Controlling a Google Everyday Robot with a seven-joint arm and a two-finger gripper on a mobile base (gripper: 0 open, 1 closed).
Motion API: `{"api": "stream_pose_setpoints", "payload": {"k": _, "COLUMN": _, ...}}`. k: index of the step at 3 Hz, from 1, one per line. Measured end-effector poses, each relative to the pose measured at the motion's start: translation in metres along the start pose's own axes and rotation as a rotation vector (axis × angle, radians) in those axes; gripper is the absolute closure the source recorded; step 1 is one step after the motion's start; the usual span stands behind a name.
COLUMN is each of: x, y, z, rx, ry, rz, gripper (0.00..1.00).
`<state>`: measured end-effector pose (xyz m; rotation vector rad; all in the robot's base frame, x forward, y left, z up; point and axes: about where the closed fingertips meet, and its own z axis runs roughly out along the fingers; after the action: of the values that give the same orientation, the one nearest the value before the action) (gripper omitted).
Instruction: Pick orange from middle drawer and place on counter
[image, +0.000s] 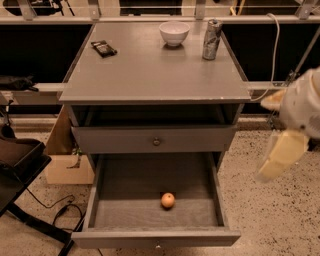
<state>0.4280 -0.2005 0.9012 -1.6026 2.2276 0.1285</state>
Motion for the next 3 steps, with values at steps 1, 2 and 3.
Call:
{"api": "stream_pose_setpoints", "payload": {"k": 1, "x": 0.018, "y": 0.032, "z": 0.072, "rx": -0.072, "ry": -0.125, "rz": 0.065, "gripper": 0.00}}
{"api": "stream_pose_setpoints", "payload": {"k": 2, "x": 0.030, "y": 0.051, "z": 0.141, "rx": -0.097, "ry": -0.214, "rz": 0.089, "gripper": 0.00}}
{"api": "stream_pose_setpoints", "payload": {"k": 3, "x": 0.037, "y": 0.002, "z": 0.246, "rx": -0.007, "ry": -0.276, "rz": 0.128, "gripper": 0.00}}
